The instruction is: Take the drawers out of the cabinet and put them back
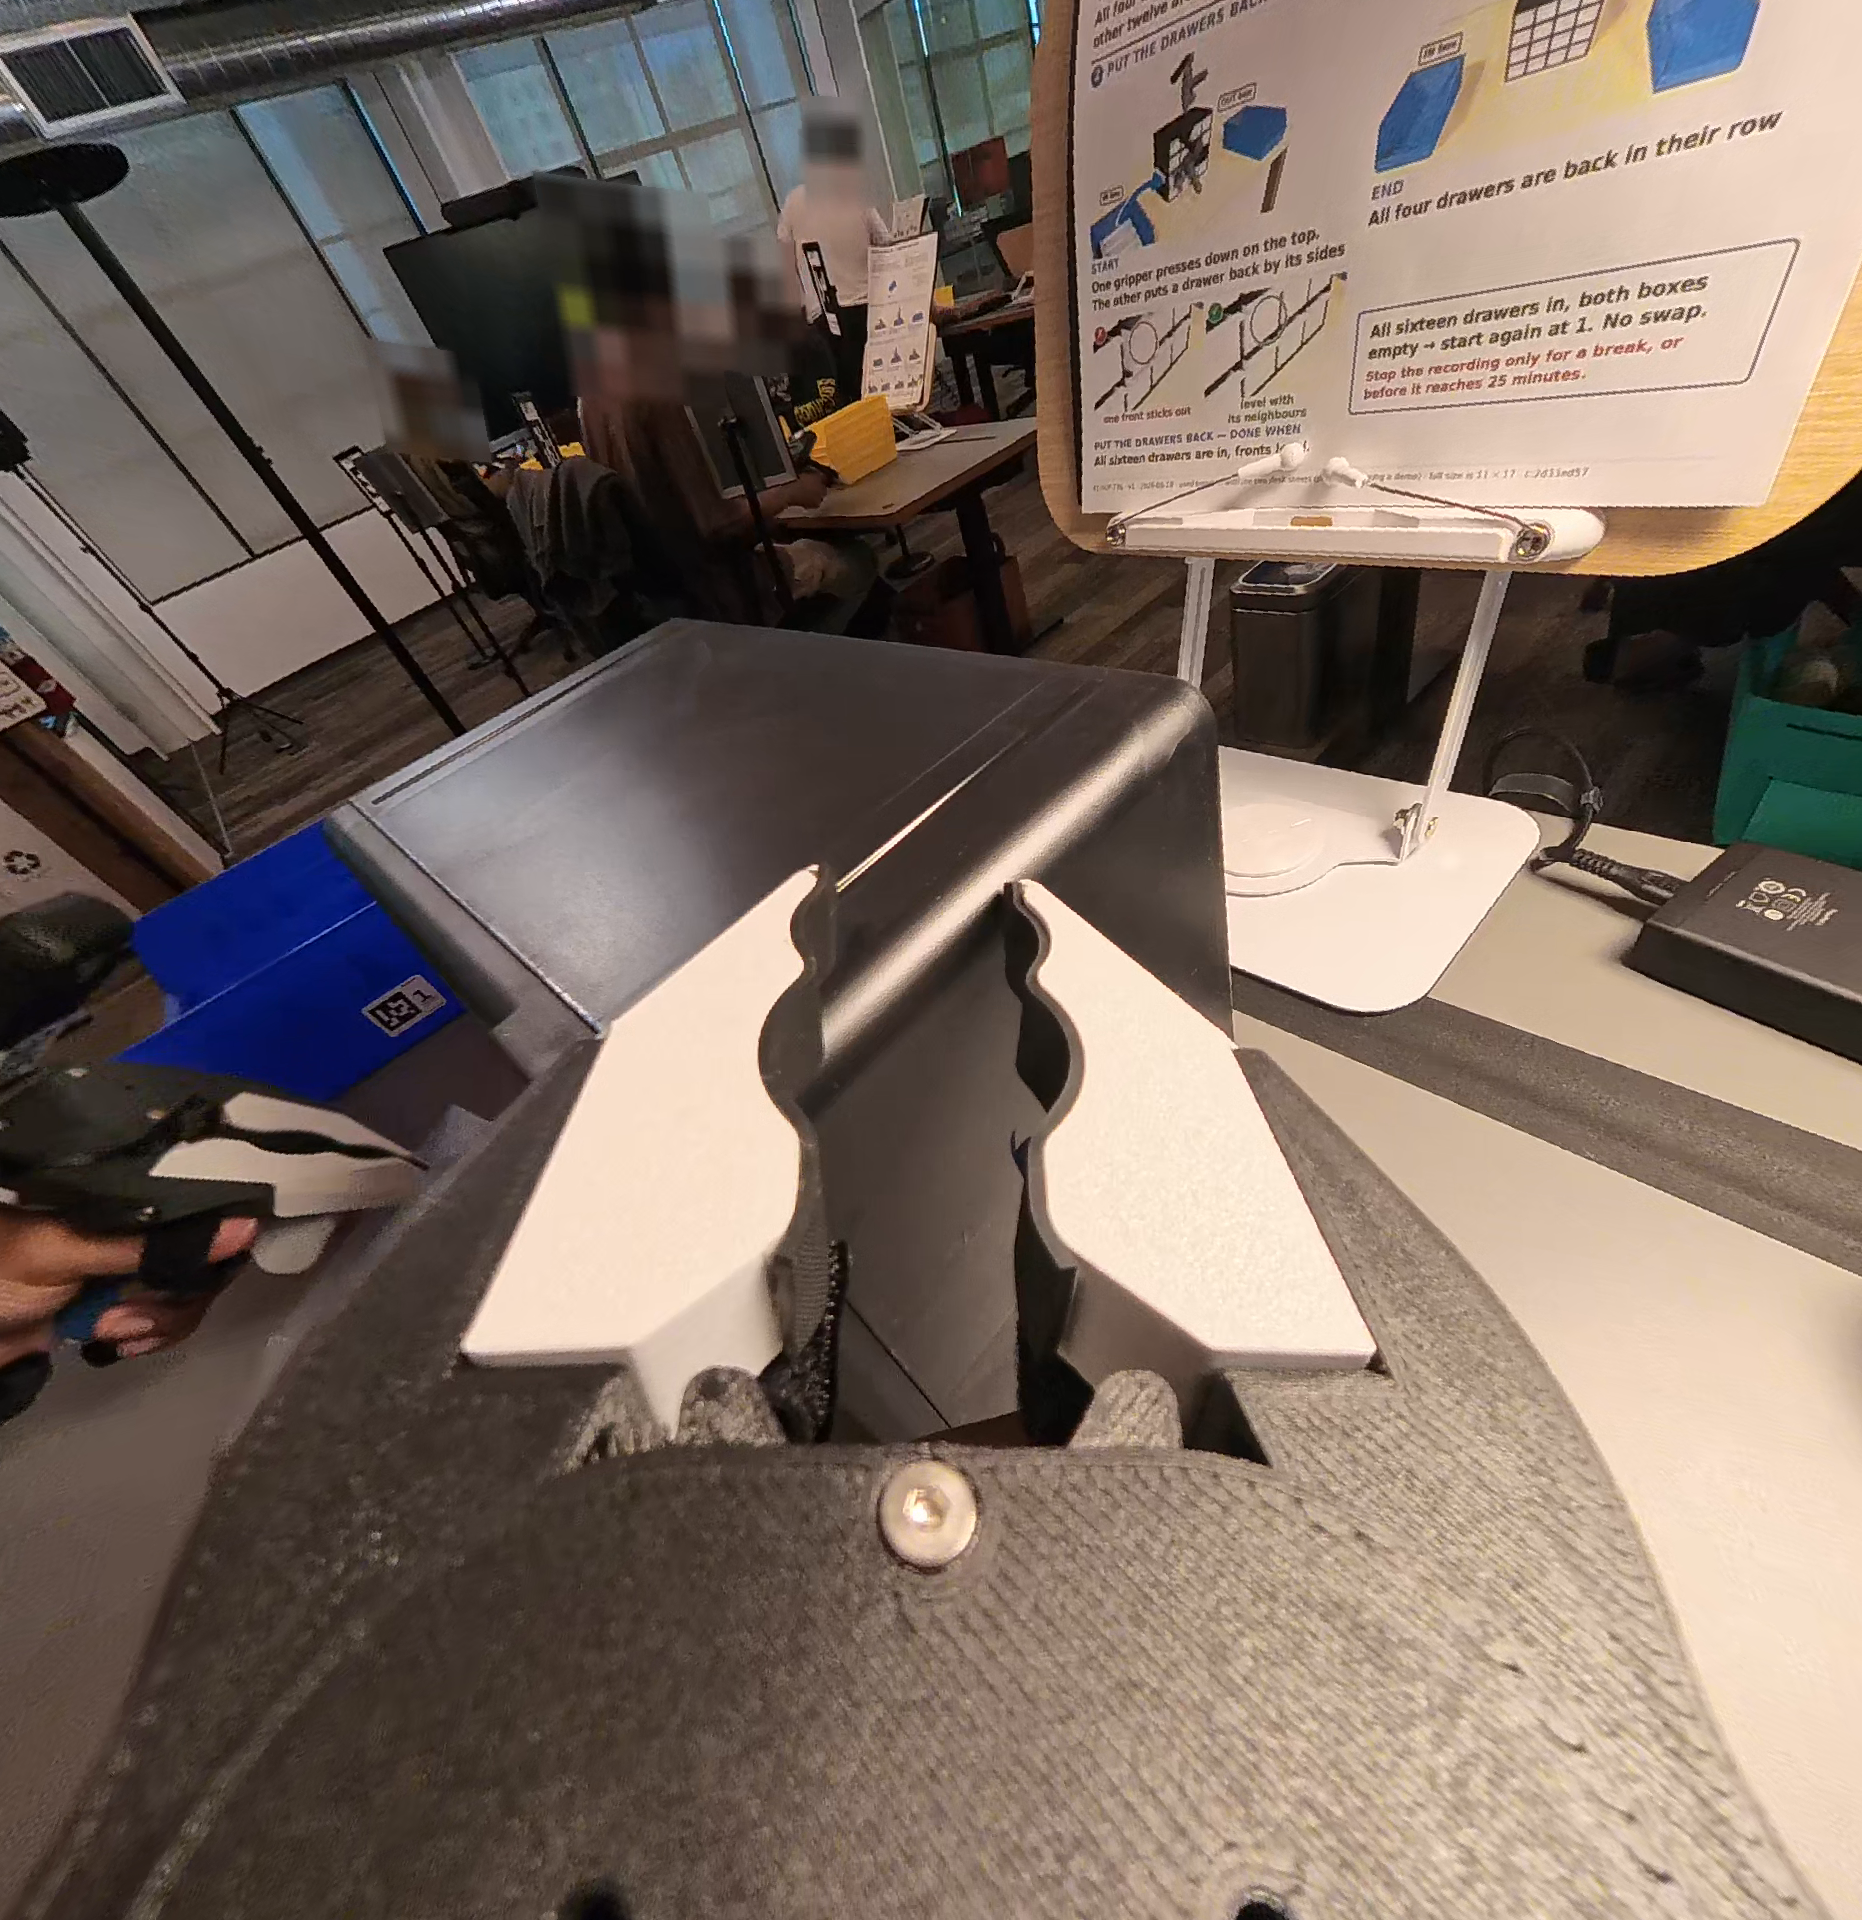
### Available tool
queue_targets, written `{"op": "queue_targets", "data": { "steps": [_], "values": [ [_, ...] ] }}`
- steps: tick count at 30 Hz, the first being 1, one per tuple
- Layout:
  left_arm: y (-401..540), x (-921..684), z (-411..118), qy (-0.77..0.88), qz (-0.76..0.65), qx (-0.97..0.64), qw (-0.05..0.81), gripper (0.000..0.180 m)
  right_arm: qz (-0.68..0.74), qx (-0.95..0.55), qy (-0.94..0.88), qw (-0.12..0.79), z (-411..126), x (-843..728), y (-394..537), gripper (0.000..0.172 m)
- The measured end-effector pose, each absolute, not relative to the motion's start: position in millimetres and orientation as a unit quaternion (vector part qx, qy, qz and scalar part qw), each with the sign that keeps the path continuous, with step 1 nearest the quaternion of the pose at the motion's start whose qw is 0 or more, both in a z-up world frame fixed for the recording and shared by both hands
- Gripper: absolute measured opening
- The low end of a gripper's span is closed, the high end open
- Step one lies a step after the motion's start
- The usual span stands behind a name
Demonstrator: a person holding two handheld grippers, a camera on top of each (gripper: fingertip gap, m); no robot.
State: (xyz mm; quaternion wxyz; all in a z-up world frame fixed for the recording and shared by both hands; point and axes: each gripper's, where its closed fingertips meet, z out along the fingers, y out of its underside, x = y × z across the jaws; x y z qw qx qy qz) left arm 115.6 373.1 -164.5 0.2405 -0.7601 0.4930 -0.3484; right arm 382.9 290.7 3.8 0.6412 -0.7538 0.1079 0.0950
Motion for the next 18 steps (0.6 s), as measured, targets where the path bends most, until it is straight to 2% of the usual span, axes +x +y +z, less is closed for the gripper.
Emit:
{"op": "queue_targets", "data": {
  "steps": [3,6,10,15,18],
  "values": [
    [367,116,-175,0.513,-0.339,-0.751,0.24,0.029,0.095,-0.753,0.107,0.642,4,383,291,0.034],
    [365,113,-166,0.549,-0.337,-0.712,0.279,0.053,0.095,-0.753,0.107,0.642,4,383,291,0.034],
    [332,92,-142,0.687,-0.343,-0.563,0.307,0.073,0.096,-0.753,0.107,0.642,4,383,291,0.034],
    [292,40,-163,0.832,-0.276,-0.407,0.258,0.072,0.095,-0.753,0.108,0.642,4,384,291,0.034],
    [295,32,-183,0.859,-0.224,-0.387,0.25,0.061,0.094,-0.753,0.107,0.643,4,384,291,0.034]
  ]
}}
